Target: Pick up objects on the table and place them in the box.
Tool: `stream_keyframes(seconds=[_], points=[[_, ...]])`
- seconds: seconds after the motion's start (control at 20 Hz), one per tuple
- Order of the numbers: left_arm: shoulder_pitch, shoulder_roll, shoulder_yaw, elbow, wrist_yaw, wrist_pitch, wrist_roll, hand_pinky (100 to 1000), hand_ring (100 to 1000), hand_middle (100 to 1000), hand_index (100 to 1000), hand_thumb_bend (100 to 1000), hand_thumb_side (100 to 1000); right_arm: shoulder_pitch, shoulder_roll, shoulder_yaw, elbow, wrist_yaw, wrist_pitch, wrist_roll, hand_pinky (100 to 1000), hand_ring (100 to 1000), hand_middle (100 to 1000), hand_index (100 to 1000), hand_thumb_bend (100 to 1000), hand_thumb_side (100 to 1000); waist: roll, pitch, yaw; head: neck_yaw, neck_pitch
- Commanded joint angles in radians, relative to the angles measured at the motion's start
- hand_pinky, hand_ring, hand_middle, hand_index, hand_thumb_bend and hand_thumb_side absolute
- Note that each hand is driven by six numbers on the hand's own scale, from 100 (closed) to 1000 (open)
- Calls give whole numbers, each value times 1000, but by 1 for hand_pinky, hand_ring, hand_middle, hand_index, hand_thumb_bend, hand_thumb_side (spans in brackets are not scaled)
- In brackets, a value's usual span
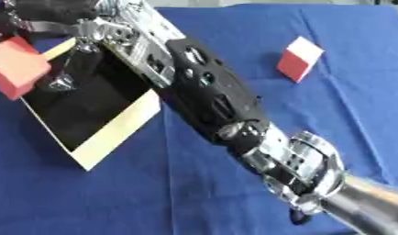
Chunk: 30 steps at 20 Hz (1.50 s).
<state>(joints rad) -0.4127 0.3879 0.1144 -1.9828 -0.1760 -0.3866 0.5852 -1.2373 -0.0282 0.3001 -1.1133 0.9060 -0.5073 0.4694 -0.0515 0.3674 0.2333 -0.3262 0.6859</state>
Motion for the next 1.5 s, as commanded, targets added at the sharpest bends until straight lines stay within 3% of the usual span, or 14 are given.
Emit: stream_keyframes(seconds=[0.05, 0.35, 0.9, 1.1, 1.5], points=[[-9, 11, 2, -17, 5, 2, -7, 716, 756, 757, 840, 176, 668, -11, 14, 1, 3, 21, -6, -12, 774, 601, 374, 506, 100, 100, 6, -18, 4, -2, -10], [-3, 11, 3, -17, 6, 5, -9, 714, 756, 757, 840, 174, 671, 3, 22, 1, -1, 44, 13, -28, 770, 596, 368, 499, 100, 100, 7, -20, 2, 16, -34], [29, 13, 7, -17, 5, 18, -12, 712, 756, 757, 840, 166, 682, 40, 5, 1, -29, 71, 64, -43, 769, 599, 369, 500, 100, 100, 12, -31, -26, 57, -38], [36, 14, 8, -17, 4, 21, -12, 711, 756, 757, 840, 166, 682, 45, -9, -10, -46, 68, 105, -52, 770, 598, 366, 496, 100, 100, 16, -34, -32, 64, -31], [39, 15, 9, -17, 1, 24, -9, 711, 756, 757, 840, 167, 682, 55, -59, -28, -80, 32, 133, -35, 770, 596, 364, 493, 100, 100, 19, -39, -49, 83, -18]])
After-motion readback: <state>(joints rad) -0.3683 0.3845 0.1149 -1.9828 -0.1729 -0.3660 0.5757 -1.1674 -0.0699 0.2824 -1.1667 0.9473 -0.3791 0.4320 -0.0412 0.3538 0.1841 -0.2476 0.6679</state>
